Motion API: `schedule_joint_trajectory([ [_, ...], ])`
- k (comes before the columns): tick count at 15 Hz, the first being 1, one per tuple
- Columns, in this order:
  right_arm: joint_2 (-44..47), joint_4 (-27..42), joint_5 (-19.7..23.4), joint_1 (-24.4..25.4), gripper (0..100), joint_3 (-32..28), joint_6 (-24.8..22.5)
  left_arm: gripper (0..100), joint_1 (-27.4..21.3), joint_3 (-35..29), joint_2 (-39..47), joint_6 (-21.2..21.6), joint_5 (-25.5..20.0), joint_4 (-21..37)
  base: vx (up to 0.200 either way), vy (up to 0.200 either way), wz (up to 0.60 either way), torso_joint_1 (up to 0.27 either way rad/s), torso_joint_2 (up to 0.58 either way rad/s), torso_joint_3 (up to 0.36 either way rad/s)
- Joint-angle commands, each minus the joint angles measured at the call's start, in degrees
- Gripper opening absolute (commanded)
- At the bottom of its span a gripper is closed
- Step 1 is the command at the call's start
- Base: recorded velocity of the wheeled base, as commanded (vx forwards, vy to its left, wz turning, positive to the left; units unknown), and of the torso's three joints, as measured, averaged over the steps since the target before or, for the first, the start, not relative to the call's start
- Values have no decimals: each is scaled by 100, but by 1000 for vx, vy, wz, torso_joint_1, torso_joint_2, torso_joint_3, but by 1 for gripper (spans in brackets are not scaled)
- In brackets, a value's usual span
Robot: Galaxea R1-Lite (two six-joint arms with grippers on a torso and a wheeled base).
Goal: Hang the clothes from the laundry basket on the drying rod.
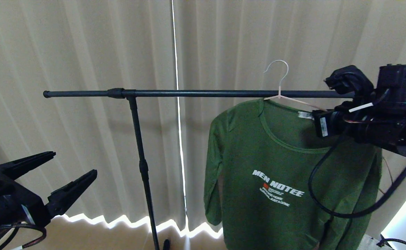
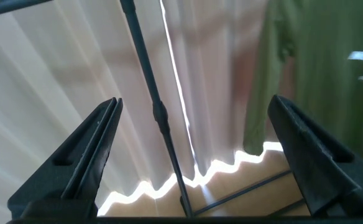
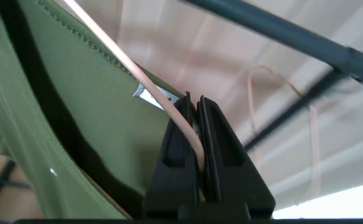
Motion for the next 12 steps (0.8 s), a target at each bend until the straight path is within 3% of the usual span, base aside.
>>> schedule_joint_trajectory([
  [1, 984, 3, -21, 51, 0, -443, 120, 100, -5, 15, 2, 1, 0, -3, 0, 0, 0, 0, 0, 0],
  [12, 1433, -15, -91, 226, 0, -461, 357, 100, -23, 15, 55, 1, 0, 6, 0, 0, 0, 0, 0, 0],
])
